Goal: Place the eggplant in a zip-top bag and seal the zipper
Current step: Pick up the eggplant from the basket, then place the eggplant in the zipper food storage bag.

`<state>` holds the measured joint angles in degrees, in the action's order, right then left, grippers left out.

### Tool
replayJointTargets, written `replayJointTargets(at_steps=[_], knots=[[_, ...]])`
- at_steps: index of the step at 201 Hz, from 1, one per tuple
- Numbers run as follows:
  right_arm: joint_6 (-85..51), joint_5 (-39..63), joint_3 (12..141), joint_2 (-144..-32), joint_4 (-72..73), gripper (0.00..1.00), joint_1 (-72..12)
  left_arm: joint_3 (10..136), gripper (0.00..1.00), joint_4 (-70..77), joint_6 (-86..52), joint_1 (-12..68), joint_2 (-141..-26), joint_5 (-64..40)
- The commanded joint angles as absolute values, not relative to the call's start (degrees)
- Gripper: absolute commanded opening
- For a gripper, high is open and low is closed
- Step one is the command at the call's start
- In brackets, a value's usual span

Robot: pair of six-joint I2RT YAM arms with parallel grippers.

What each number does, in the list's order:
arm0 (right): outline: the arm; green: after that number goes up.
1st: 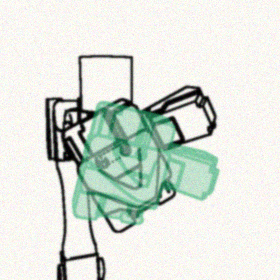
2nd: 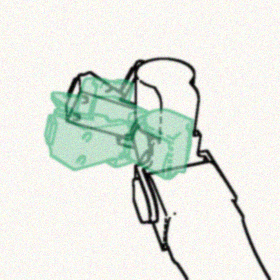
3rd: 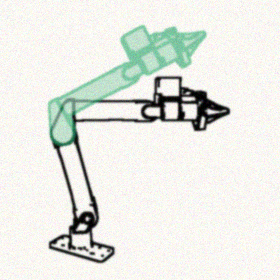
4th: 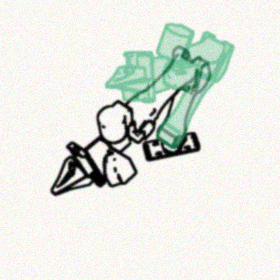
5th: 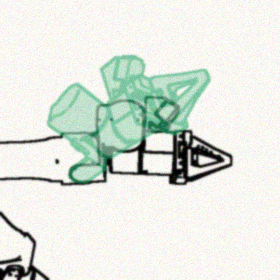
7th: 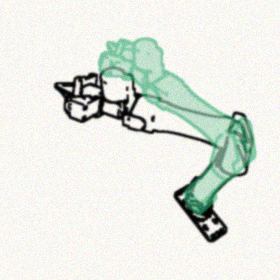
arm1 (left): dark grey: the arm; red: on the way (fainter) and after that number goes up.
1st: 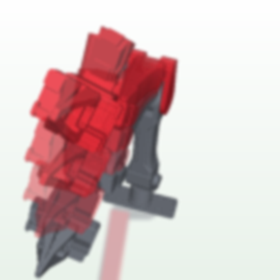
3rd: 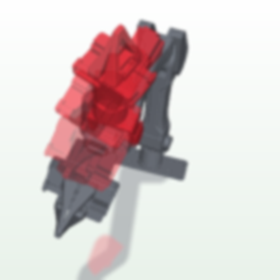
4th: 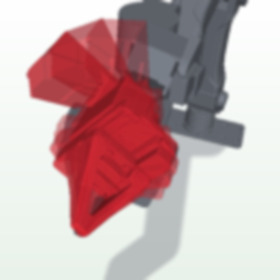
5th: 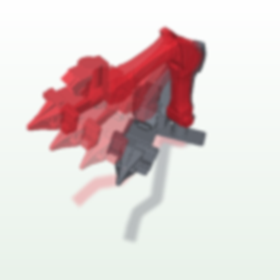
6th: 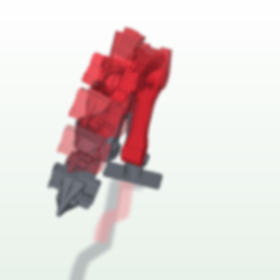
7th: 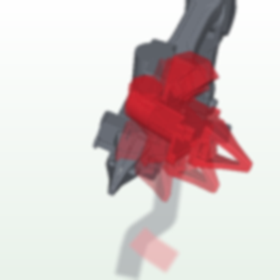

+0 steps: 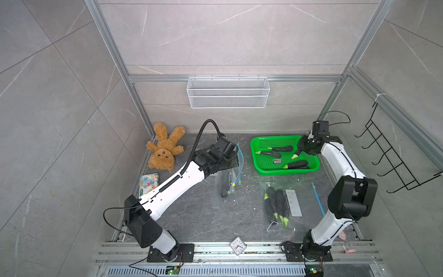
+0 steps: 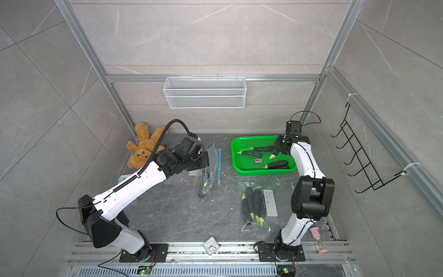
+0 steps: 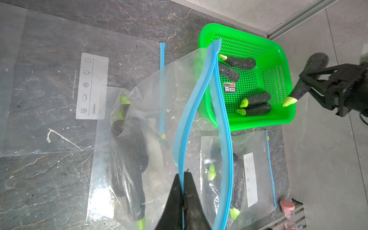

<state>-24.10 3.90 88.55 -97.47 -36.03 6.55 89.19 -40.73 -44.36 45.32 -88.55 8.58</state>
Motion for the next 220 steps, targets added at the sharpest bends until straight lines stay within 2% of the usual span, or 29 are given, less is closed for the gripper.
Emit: replayJointTargets(at_steps=[1, 50, 104, 142, 220], knots=[[-22.4, 10.0, 84.7, -90.3, -34.7, 0.22, 3.9, 92.3, 0.0, -40.2, -42.6, 45.0, -88.6, 7.6], [-27.4, 11.4, 82.5, -78.0, -28.6, 0.21, -12.6, 94.3, 0.0, -41.3, -41.9, 44.9, -89.4, 7.7], [-30.4, 4.1, 85.5, -79.6, -20.0, 0.2, -29.6, 95.4, 0.0, -42.7, -42.3, 45.0, -89.6, 7.9], [-29.9, -0.5, 86.6, -83.2, -17.6, 0.2, -36.2, 95.8, 0.0, -42.7, -42.6, 44.9, -89.8, 7.8], [-26.2, -12.7, 85.2, -88.0, -16.5, 0.19, -43.3, 96.4, 0.0, -42.0, -43.3, 44.9, -90.3, 8.1]])
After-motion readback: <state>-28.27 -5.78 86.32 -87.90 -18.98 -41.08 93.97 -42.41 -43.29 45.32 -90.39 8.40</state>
